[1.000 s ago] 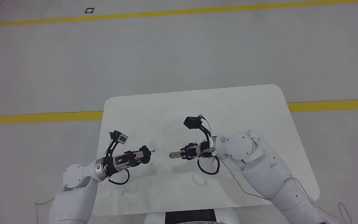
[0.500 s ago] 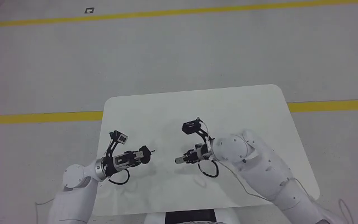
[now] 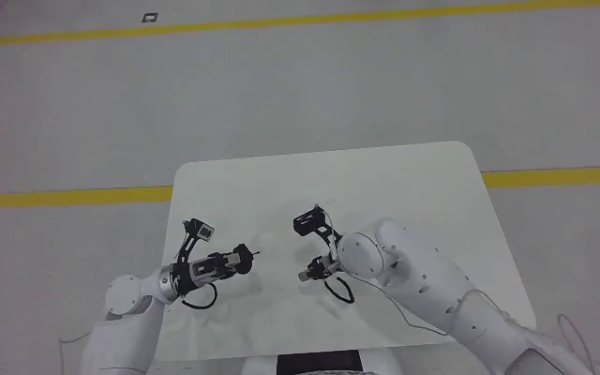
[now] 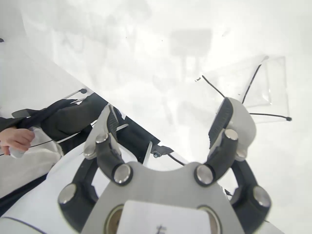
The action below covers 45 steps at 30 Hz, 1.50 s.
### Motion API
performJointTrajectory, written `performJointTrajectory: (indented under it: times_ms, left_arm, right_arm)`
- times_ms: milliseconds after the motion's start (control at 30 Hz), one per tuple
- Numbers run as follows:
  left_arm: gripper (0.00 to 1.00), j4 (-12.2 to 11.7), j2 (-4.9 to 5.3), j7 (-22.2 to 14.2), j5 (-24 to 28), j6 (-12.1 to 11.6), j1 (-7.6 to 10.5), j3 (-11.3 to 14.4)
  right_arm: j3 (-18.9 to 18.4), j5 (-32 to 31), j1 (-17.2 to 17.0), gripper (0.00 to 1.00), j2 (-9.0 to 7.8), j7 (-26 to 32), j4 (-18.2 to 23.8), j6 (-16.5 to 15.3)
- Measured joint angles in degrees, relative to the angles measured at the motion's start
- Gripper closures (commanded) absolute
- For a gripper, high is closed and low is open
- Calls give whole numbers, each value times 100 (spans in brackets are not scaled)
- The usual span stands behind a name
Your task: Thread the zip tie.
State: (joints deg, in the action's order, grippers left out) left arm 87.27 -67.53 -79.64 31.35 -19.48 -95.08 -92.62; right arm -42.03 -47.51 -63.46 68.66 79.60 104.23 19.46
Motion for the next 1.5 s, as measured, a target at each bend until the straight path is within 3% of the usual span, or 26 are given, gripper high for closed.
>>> performJointTrajectory:
  times_ms: [300, 600, 700, 800, 933, 1167, 1367, 1500]
  left_arm:
    - [100, 0, 0, 0, 0, 0, 0, 0]
    - [100, 3, 0, 3, -1, 3, 1, 4]
    - [100, 76, 8, 66, -6, 126, 23, 125]
    - [100, 97, 54, -2, -2, 231, 38, 228]
    - [100, 154, 217, -1, 143, 325, 19, 453]
    - [100, -26, 569, 0, 364, 44, 92, 655]
    - [100, -42, 591, 0, 350, 14, 99, 667]
    - [100, -41, 591, 0, 350, 15, 99, 667]
  right_arm:
    - [-107, -512, -39, 0, 87, -62, -479, 3]
    - [-154, -623, -72, 0, 114, -51, -471, 2]
    - [-154, -623, -72, 0, 114, -51, -471, 2]
    - [-154, -623, -72, 0, 114, -51, -471, 2]
    - [-154, -624, -72, 0, 114, -51, -471, 2]
    - [-154, -624, -72, 0, 114, -51, -471, 2]
    - [-152, -632, -107, 0, 113, -129, -496, -49]
    - [-70, -1049, -109, 0, 108, -159, -518, -53]
